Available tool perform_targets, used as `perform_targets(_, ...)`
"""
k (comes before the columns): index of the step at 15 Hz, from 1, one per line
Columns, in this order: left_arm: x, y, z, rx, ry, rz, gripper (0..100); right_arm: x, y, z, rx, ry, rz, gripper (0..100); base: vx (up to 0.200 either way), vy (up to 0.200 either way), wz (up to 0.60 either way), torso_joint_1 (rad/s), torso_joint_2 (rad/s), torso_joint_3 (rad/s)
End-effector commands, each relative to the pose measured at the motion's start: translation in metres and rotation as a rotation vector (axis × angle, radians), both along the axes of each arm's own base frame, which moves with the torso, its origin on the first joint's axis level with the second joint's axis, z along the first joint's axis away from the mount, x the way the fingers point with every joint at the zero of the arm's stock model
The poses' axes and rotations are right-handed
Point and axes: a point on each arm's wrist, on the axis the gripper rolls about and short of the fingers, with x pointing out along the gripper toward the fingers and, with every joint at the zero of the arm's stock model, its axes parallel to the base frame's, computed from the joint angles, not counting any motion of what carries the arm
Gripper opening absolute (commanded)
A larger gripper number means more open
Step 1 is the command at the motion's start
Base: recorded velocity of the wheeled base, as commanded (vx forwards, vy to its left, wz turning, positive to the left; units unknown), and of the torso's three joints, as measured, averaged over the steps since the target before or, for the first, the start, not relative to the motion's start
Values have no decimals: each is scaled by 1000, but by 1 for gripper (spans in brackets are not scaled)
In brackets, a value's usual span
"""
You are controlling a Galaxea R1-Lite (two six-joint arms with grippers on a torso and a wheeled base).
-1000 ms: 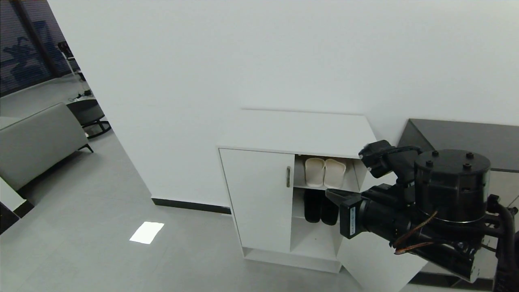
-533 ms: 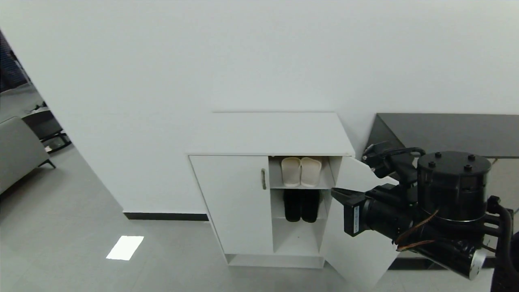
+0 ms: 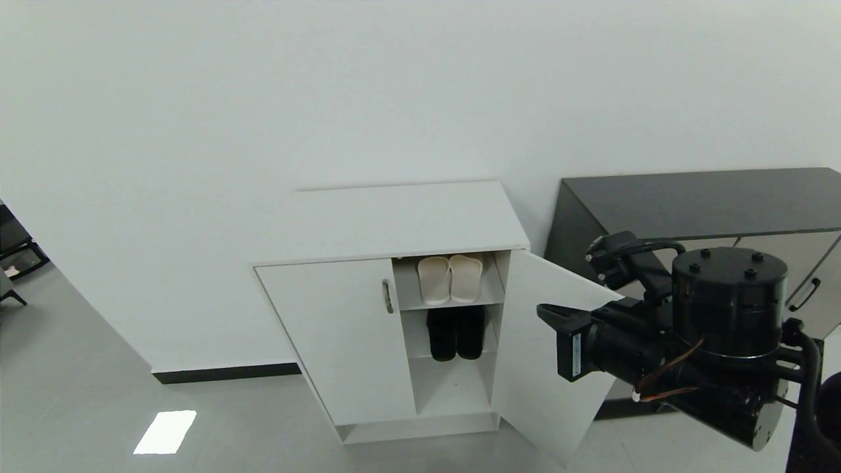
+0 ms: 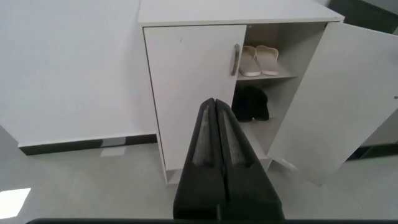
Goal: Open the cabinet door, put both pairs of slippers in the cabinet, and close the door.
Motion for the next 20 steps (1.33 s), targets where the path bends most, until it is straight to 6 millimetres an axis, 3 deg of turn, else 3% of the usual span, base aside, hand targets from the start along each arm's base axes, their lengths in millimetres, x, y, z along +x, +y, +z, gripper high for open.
perform_targets(1, 0, 0, 0, -1, 2, 0, 0, 1, 1, -2, 0, 2, -2, 0, 0, 0, 0, 0, 0, 0)
perform_targets(6, 0, 0, 0, -1, 2, 0, 0, 13, -8, -7, -14, 14, -49, 0, 0, 0, 240, 126, -263, -133)
perform_targets(12, 0, 0, 0, -1, 2, 2, 0, 48, -41, -26, -132, -6, -193, 0, 0, 0, 0, 18, -41, -18)
perform_targets(15, 0, 0, 0, 1, 2, 0, 0, 71, -71, -32, -161, -26, -313, 0, 0, 0, 0, 0, 0, 0)
perform_targets(20, 0, 0, 0, -1, 2, 0, 0, 83, -82, -39, -167, -6, -349, 0, -200, 0, 0, 8, 5, 0)
